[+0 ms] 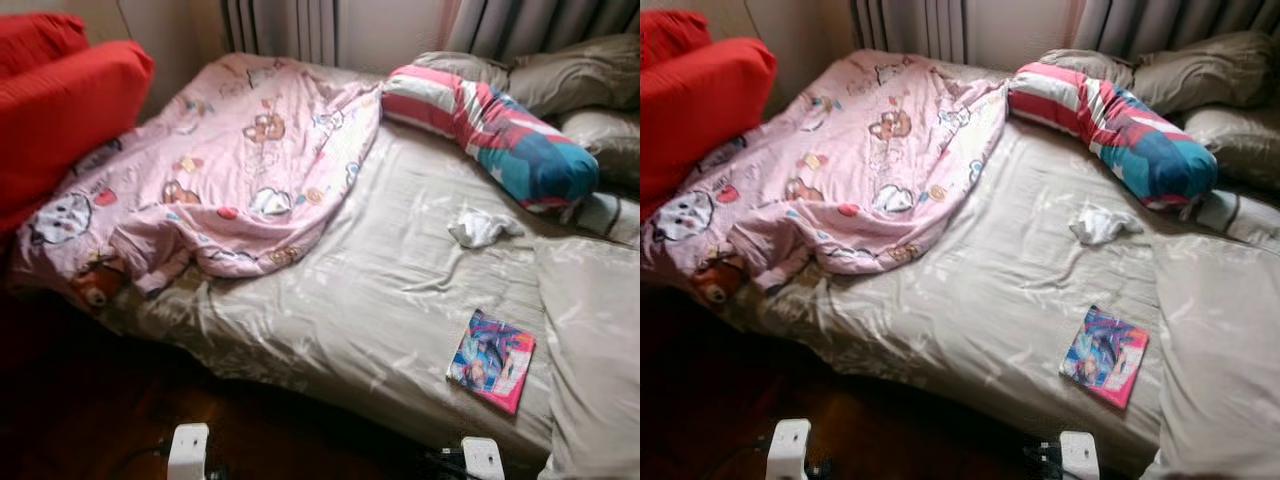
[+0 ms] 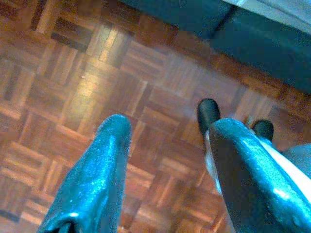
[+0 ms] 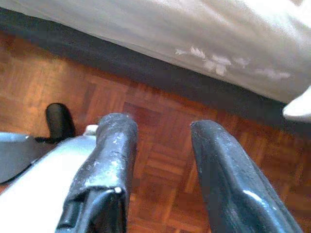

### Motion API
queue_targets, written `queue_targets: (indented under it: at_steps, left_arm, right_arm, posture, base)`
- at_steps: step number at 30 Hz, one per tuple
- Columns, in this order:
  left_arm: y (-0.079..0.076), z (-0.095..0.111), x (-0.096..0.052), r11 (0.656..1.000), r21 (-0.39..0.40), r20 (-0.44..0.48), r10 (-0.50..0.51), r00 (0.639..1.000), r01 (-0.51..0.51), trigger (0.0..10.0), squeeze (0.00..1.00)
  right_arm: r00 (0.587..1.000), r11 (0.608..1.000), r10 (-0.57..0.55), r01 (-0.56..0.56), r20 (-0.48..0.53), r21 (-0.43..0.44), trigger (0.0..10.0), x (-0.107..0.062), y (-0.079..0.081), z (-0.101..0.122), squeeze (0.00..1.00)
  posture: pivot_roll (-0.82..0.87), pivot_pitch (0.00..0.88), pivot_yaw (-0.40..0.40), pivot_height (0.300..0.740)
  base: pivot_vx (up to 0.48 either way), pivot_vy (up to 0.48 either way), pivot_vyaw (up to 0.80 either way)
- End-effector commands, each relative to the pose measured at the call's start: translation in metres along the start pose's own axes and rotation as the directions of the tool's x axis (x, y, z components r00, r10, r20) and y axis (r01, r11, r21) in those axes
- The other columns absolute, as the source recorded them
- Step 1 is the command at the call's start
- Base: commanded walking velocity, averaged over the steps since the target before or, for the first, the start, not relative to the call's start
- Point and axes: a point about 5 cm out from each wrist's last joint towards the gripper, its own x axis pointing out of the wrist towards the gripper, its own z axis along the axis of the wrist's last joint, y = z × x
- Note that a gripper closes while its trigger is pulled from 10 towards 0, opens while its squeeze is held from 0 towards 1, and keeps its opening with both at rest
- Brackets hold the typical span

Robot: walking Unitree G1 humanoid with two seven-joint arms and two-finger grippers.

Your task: Clean up the room

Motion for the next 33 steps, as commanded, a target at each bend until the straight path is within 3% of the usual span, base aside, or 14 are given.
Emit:
queue_targets:
  at_steps: [1,33]
  left_arm:
    - [0.0075,-0.0077,-0.0023,1.0,0.02,-0.034,0.016,0.999,-0.015,10.0,0.0]
    - [0.0072,-0.0057,-0.0018,1.0,0.029,-0.032,0.009,0.999,-0.008,10.0,0.0]
  right_arm:
    - [1.0,1.0,0.009,-0.009,-0.023,0.007,10.0,-0.0009,0.0044,-0.0067,0.0]
    - [0.999,1.0,0.013,-0.012,-0.032,0.004,10.0,-0.003,0.0055,-0.0157,0.0]
  posture:
    - [-0.1,0.137,0.036,0.74]
    - [-0.09,0.167,0.039,0.74]
  base:
    - [0.0,0.48,0.0]
    - [0.0,0.48,0.0]
